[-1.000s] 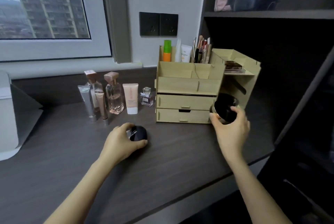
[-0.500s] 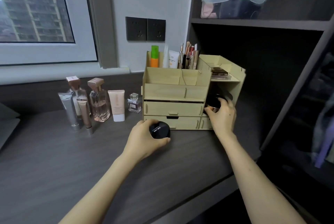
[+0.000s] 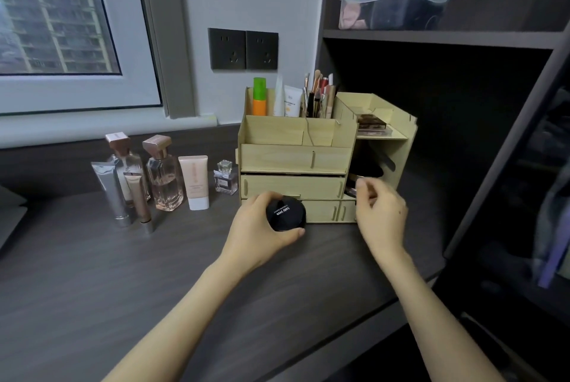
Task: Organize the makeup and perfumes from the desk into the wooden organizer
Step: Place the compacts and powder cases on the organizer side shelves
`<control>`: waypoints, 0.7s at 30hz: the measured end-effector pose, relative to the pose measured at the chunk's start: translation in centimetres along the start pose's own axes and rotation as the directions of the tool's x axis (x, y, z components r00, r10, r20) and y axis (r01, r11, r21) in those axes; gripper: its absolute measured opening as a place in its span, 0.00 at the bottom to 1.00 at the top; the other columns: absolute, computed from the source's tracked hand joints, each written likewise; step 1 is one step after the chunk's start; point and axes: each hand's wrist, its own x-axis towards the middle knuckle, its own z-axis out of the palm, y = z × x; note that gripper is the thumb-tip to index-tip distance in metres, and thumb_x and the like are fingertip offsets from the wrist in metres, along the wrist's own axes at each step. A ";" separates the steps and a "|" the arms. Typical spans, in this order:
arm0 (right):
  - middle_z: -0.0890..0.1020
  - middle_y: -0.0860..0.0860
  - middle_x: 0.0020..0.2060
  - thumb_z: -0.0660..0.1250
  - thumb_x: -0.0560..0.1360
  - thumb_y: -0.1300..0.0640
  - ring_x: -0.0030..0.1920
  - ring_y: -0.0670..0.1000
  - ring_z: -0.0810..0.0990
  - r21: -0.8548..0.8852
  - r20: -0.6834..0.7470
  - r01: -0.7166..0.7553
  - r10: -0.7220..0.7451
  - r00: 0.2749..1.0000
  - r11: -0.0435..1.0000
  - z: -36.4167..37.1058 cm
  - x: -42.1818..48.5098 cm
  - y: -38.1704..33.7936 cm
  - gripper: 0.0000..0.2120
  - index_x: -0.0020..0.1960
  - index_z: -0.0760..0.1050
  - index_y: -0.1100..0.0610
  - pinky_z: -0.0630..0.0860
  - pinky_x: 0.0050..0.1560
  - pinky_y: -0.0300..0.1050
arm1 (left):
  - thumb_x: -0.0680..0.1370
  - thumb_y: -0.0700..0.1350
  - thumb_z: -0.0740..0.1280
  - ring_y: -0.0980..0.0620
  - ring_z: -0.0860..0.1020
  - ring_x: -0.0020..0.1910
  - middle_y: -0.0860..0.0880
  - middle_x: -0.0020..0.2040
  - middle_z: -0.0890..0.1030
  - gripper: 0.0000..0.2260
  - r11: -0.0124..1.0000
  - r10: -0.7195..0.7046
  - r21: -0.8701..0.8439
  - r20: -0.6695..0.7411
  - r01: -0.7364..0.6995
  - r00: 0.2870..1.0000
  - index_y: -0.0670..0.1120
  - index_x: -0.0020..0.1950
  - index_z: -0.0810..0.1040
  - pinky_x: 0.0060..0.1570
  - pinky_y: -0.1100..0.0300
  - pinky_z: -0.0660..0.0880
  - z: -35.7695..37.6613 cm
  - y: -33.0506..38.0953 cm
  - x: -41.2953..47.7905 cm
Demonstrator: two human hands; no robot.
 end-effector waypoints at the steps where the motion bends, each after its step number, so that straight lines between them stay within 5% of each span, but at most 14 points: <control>1: 0.83 0.48 0.39 0.64 0.77 0.52 0.40 0.48 0.81 0.129 0.114 -0.117 0.103 0.988 0.985 -0.3 -0.9 -0.7 0.12 0.52 0.80 0.58 0.76 0.42 0.41 | 0.62 0.54 0.77 0.54 0.73 0.52 0.56 0.51 0.74 0.27 1.000 0.023 -0.007 0.000 -0.023 1.000 0.51 0.58 0.73 0.48 0.65 0.66 0.2 0.3 0.0; 4: 0.82 0.51 0.32 0.67 0.75 0.52 0.30 0.44 0.79 0.390 0.544 -0.532 0.279 0.792 0.751 -1.0 -2.2 -2.0 0.12 0.52 0.80 0.60 0.76 0.28 0.39 | 0.61 0.53 0.77 0.53 0.74 0.53 0.53 0.54 0.77 0.30 0.993 0.111 -0.043 0.024 -0.110 0.994 0.50 0.59 0.71 0.48 0.66 0.66 1.2 1.6 0.0; 7: 0.79 0.54 0.29 0.68 0.75 0.58 0.24 0.42 0.74 0.428 0.629 -0.623 0.279 0.726 0.654 -1.8 -1.9 -2.2 0.09 0.49 0.81 0.64 0.69 0.22 0.35 | 0.62 0.52 0.78 0.53 0.74 0.55 0.52 0.55 0.77 0.31 0.981 0.185 -0.076 0.064 -0.180 0.981 0.48 0.61 0.71 0.49 0.67 0.67 2.1 3.0 0.3; 13: 0.76 0.47 0.21 0.71 0.72 0.62 0.19 0.41 0.71 0.645 0.414 -0.684 0.596 0.688 0.341 -2.9 0.1 -1.0 0.05 0.38 0.79 0.61 0.67 0.19 0.33 | 0.67 0.50 0.75 0.50 0.65 0.70 0.47 0.69 0.70 0.32 0.970 0.239 -0.082 0.131 -0.230 0.962 0.48 0.68 0.69 0.67 0.64 0.60 1.9 5.0 1.8; 17: 0.75 0.51 0.22 0.71 0.72 0.60 0.16 0.41 0.71 0.749 0.175 -0.578 0.743 0.646 0.325 -2.6 2.6 0.4 0.06 0.38 0.76 0.61 0.72 0.20 0.32 | 0.71 0.45 0.72 0.49 0.69 0.66 0.46 0.64 0.74 0.14 0.975 0.220 0.011 -0.074 -0.220 0.973 0.46 0.56 0.79 0.57 0.69 0.58 0.3 4.5 2.0; 21: 0.74 0.54 0.28 0.70 0.72 0.62 0.16 0.41 0.73 0.769 0.132 -0.546 0.753 0.645 0.332 -0.6 4.7 0.6 0.07 0.40 0.74 0.64 0.76 0.23 0.34 | 0.71 0.40 0.71 0.48 0.73 0.59 0.46 0.57 0.78 0.07 0.985 0.171 0.031 -0.161 -0.168 0.972 0.43 0.49 0.81 0.53 0.68 0.60 -1.0 3.4 1.9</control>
